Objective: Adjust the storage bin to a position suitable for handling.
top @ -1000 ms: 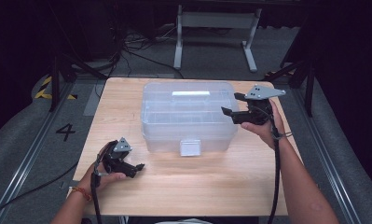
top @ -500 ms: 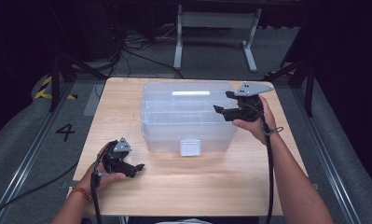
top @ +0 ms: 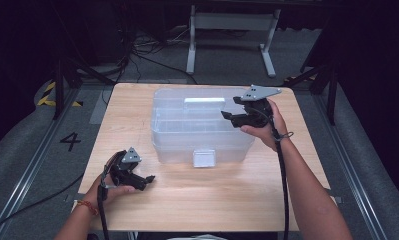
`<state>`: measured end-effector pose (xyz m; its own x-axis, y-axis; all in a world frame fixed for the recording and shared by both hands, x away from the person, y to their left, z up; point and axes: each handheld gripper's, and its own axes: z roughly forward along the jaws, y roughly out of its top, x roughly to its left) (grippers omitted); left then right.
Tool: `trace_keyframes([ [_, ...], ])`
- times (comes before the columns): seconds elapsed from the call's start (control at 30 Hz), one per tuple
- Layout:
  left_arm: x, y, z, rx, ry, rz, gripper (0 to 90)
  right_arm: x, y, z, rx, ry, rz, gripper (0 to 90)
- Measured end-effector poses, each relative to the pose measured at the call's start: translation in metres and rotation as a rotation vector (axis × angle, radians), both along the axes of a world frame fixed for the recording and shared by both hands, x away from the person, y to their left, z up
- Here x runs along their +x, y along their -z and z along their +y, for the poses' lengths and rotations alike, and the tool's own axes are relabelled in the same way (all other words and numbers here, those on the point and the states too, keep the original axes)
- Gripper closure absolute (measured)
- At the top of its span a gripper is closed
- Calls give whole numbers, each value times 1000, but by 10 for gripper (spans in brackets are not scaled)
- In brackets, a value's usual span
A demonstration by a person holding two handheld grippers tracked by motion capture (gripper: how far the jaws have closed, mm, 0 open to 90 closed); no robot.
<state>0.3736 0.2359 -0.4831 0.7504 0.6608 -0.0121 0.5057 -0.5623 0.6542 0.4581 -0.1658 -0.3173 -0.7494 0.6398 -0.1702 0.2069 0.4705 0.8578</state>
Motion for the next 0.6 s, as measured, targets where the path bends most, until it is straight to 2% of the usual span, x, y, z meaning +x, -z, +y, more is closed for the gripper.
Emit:
trace_keyframes([
  [0.17, 0, 0, 0, 0, -1, 0, 5, 3, -2, 6, -13, 1, 1, 396],
  [0.33, 0, 0, 0, 0, -1, 0, 5, 4, -3, 10, -49, 11, 6, 454],
  [0.43, 0, 0, 0, 0, -1, 0, 5, 4, -4, 11, -56, 7, 2, 465],
  [0.5, 0, 0, 0, 0, -1, -1, 5, 5, -6, 12, -71, 25, 4, 480],
  [0.6, 0, 0, 0, 0, -1, 0, 5, 4, -8, 15, -77, 14, 5, 481],
])
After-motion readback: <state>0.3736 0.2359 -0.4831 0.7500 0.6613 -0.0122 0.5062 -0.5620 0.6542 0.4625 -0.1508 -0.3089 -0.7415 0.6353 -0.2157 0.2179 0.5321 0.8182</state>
